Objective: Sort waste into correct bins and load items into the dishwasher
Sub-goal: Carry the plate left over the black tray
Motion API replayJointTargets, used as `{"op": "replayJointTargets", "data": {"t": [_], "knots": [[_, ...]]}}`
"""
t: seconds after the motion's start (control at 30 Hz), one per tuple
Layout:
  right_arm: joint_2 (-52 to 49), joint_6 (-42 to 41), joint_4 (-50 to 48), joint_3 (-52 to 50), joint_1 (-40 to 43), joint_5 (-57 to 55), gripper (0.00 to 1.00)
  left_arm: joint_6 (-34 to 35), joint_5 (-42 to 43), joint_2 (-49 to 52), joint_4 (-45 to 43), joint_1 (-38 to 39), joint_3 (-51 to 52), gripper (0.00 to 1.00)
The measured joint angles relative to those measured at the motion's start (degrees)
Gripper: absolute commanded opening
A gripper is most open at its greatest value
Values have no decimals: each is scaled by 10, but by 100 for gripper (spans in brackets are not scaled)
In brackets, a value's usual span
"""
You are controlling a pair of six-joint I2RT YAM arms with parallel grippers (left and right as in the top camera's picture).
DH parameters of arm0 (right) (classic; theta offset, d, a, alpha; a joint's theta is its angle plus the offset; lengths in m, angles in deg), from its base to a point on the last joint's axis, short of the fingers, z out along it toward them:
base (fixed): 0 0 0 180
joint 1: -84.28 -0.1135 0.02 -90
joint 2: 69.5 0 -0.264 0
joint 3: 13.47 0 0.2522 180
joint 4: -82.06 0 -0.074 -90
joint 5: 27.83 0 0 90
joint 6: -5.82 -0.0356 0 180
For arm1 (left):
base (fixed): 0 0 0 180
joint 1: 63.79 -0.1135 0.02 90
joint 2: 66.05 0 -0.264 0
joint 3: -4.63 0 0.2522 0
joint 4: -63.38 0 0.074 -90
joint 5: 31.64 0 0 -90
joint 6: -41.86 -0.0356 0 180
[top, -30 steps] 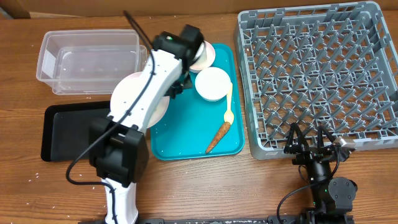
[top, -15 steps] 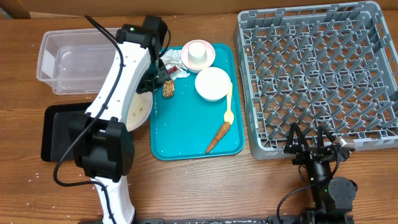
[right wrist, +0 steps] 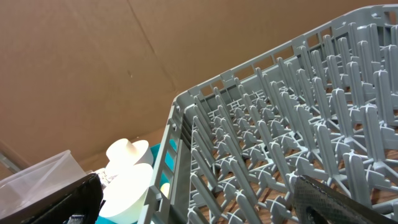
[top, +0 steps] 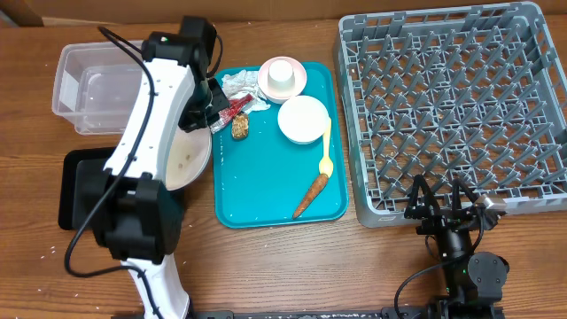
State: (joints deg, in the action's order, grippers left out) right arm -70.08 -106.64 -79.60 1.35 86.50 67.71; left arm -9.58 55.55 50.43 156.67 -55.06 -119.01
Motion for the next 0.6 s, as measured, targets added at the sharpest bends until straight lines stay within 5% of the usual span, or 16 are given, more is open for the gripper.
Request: {"op": "replayJointTargets", "data": {"t": [0.6], "knots": [[0, 0, 0, 0, 0, 0, 100, -17, 38, -44, 2, -10, -1, 4]]}}
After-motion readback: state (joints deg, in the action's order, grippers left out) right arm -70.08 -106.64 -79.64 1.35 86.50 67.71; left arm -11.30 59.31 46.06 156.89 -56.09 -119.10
